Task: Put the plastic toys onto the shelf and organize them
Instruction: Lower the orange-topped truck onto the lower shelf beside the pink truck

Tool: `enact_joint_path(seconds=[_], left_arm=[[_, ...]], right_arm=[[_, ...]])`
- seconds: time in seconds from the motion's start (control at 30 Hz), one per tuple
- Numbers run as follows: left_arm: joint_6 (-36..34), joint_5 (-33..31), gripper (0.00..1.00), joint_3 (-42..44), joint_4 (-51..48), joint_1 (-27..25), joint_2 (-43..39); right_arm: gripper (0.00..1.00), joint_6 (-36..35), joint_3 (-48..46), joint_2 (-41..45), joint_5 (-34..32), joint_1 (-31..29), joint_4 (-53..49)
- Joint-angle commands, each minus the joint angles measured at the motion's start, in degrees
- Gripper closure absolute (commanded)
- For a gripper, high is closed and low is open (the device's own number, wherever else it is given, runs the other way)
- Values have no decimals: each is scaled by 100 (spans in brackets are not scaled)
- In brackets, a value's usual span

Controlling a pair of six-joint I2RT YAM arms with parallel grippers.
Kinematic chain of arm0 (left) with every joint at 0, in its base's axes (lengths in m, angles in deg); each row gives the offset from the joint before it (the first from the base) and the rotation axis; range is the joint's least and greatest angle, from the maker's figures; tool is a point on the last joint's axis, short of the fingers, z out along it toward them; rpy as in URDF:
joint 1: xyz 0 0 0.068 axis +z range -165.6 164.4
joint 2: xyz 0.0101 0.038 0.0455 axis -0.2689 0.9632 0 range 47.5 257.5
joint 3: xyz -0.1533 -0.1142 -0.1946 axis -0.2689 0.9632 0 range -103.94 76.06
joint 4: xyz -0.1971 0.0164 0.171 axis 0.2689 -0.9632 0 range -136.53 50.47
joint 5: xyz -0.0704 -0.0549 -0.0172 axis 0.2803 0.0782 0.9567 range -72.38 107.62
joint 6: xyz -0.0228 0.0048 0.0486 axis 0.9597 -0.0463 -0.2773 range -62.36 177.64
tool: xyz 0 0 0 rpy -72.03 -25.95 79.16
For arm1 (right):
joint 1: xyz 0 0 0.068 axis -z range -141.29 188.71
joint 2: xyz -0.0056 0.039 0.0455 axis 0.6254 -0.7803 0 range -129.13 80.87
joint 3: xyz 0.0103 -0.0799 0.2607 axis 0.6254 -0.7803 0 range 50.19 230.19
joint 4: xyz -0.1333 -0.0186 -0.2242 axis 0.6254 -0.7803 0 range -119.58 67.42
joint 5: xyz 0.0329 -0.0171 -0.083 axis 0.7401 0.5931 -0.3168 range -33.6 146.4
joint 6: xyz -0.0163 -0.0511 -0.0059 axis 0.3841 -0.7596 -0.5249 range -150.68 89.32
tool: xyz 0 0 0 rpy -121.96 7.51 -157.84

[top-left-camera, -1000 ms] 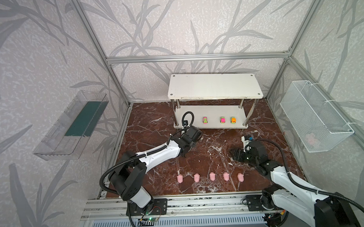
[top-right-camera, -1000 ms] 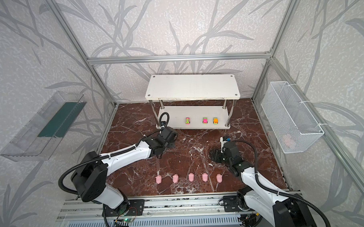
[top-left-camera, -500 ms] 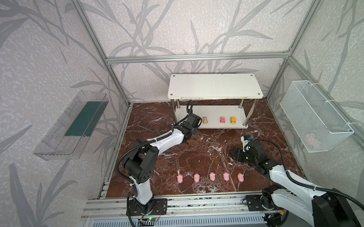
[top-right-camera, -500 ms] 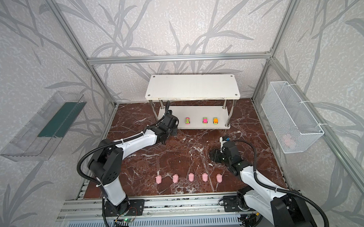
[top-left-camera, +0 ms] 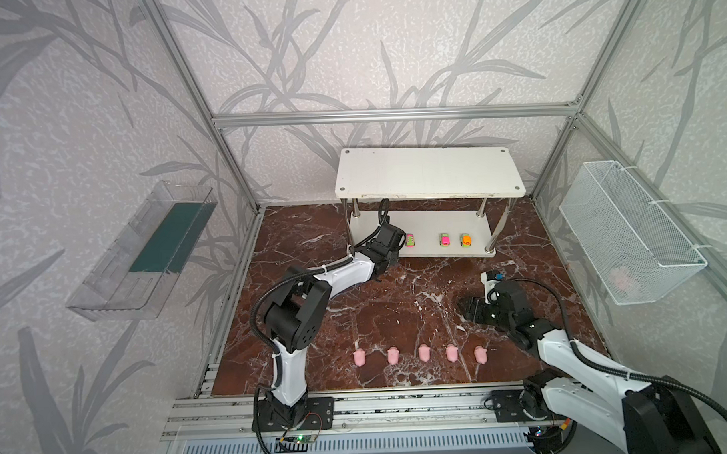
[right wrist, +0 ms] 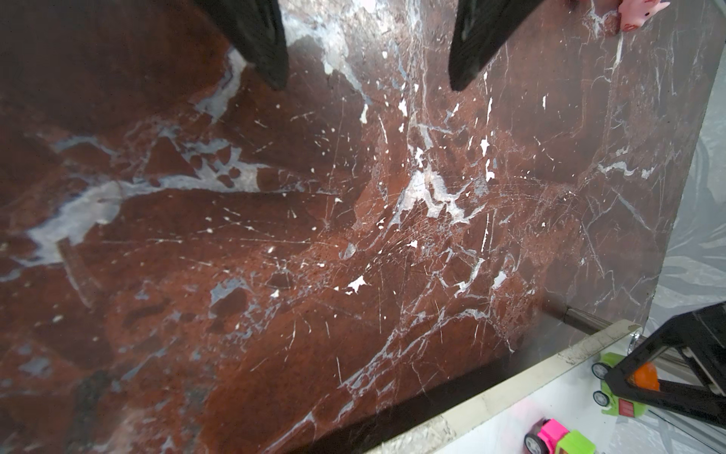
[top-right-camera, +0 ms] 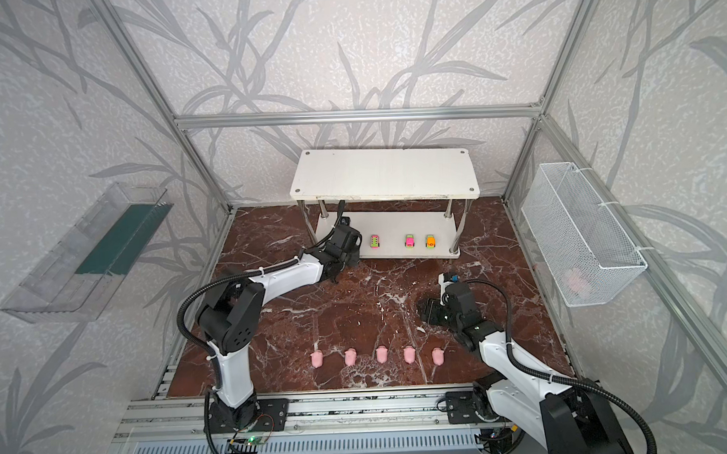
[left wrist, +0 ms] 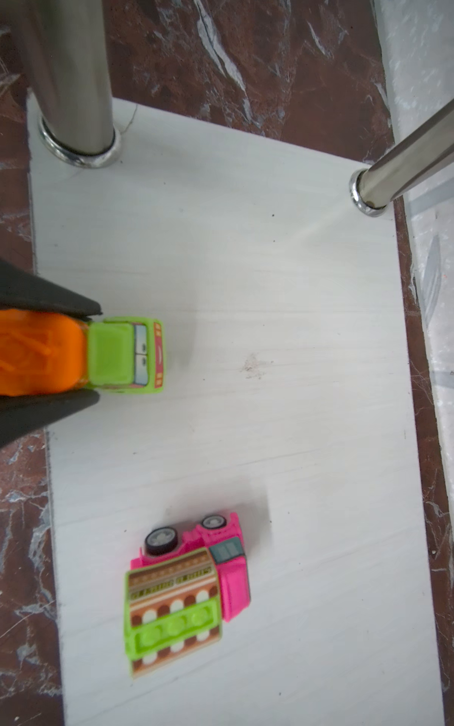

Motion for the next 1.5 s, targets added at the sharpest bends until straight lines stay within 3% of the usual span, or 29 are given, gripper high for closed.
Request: enact_joint_path(seconds=[0.0,0.7,1.47], left_arm=[[-112,-99,78,-211,136,58,117],[-82,20,76,-424,288,316,559],[-213,-290,47,-172,443,261,-240]], right_arm=[[34,14,24,10,-9,28,86],[35,-24,14,-69,-7,28,121],[35,-6,21,-241,40,28,236]])
